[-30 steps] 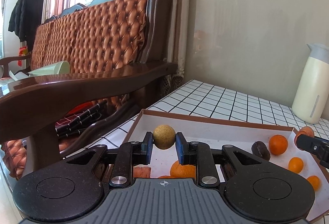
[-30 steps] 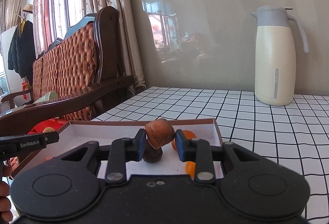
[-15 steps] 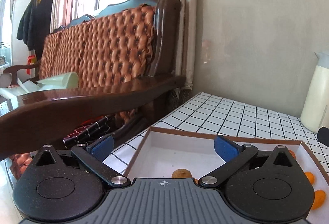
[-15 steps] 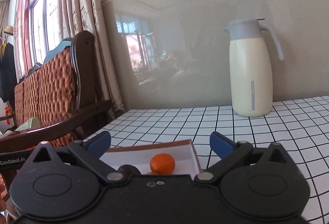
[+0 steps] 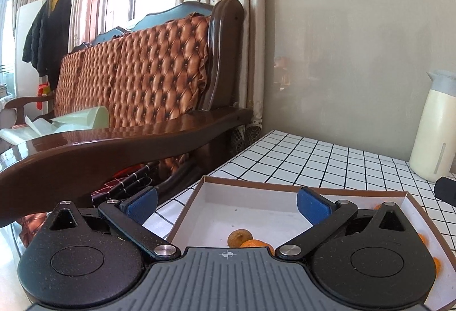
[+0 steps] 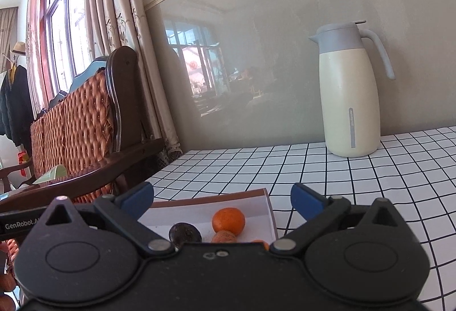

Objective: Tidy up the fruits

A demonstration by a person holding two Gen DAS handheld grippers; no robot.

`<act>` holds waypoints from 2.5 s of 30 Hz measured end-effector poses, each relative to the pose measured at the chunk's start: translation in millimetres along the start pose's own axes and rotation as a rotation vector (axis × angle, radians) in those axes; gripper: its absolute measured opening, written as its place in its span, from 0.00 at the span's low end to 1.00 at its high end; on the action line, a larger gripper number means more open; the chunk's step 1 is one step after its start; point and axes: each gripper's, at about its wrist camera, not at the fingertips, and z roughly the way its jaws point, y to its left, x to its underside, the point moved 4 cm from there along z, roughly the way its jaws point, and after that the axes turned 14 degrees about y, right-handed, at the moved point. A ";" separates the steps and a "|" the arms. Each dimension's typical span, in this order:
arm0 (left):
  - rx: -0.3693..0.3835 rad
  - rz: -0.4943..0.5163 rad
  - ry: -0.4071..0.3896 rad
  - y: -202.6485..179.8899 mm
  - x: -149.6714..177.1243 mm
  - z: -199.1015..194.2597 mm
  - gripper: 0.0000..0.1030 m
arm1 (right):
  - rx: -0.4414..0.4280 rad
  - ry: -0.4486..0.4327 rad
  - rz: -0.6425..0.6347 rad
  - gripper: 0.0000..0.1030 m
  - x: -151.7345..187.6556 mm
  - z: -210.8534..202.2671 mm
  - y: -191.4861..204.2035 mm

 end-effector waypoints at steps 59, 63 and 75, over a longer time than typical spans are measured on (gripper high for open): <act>0.147 0.098 0.019 -45.3 49.9 -226.0 1.00 | -0.032 0.004 -0.018 0.94 11.1 -203.5 -24.3; 0.150 0.100 0.021 -47.3 48.9 -220.7 1.00 | -0.028 0.013 -0.020 0.94 11.6 -198.6 -23.3; 0.160 0.100 0.055 -44.7 53.0 -195.4 1.00 | -0.027 0.046 -0.046 0.94 16.4 -181.0 -14.2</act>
